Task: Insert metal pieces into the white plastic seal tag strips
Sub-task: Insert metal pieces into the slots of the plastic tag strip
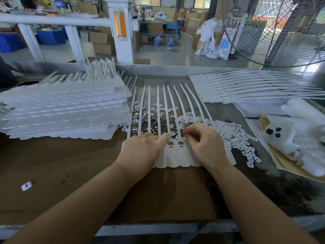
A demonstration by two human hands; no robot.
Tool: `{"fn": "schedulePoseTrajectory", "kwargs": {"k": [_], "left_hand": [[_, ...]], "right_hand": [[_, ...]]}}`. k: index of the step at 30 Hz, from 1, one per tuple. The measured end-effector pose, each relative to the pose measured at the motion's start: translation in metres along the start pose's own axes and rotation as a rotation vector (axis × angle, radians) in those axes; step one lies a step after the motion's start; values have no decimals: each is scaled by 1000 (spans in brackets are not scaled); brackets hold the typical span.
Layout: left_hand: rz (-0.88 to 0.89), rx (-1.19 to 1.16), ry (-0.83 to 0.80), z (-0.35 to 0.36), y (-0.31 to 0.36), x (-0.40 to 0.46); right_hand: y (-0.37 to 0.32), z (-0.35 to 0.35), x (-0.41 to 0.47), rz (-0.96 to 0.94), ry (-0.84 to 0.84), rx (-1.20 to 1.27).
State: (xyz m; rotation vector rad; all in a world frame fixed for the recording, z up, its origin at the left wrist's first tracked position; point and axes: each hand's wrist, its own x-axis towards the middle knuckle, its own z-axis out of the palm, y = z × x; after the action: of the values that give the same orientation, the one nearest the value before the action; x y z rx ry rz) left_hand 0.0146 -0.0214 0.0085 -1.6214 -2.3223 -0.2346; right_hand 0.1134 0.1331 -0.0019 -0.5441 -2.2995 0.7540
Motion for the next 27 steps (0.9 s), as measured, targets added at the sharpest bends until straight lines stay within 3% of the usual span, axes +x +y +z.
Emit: {"fn": "schedulePoseTrajectory", "kwargs": {"k": [4, 9, 15, 22, 27], "left_hand": [[45, 20, -27, -7, 1, -3], [-278, -343, 56, -3, -6, 3], [-368, -581, 1, -1, -12, 8], [-313, -483, -28, -1, -18, 11], [-271, -459, 72, 4, -14, 6]], "right_hand": [[0, 0, 0, 2, 1, 11], [0, 0, 0, 6, 4, 12], [0, 0, 0, 0, 5, 5], [0, 1, 0, 0, 3, -11], [-1, 0, 0, 3, -1, -15]]}}
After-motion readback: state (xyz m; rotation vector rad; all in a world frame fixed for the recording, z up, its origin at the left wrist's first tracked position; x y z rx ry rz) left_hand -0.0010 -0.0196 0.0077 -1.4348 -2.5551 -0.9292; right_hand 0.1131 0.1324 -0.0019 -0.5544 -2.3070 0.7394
